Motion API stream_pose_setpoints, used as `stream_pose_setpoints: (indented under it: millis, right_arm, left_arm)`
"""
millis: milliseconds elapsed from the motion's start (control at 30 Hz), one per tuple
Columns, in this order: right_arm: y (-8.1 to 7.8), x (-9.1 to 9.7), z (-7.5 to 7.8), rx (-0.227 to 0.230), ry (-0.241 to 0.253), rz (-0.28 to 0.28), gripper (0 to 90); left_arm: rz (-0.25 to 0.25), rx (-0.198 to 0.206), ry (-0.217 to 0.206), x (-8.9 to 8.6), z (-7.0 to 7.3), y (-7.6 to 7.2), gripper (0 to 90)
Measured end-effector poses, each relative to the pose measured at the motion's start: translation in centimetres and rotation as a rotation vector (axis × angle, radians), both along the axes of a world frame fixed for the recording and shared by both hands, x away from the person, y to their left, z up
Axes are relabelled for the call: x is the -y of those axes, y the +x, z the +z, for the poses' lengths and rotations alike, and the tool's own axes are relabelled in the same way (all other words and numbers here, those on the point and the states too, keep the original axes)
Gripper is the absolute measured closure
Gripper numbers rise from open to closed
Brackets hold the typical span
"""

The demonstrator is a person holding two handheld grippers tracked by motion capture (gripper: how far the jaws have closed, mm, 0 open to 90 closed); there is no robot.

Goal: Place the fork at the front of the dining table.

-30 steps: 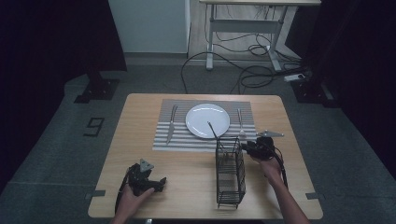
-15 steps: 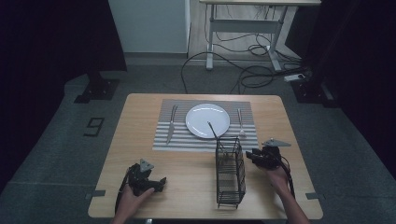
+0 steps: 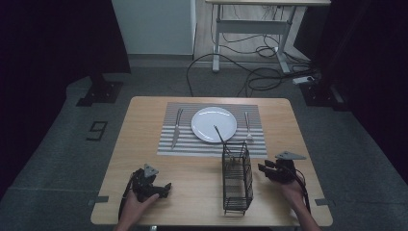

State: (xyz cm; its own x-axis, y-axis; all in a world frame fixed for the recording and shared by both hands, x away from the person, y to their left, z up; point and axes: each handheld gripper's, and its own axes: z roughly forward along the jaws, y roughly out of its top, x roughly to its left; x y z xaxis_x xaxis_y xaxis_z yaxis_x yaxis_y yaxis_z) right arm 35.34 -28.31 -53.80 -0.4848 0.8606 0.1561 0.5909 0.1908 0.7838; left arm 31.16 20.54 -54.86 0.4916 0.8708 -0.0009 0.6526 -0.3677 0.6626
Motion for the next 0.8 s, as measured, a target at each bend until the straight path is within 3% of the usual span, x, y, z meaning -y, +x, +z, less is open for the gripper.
stream_pose_setpoints:
  millis: [367,800]
  right_arm:
    - [-1.3,0.9,-0.4,-0.003,0.001,-0.007,58.4]
    - [-1.6,1.2,-0.7,-0.007,-0.008,-0.011,58.1]
  left_arm:
    - [0.000,0.000,0.000,0.0,0.0,0.0,0.0]
    - [0.000,0.000,0.000,0.0,0.0,0.0,0.0]
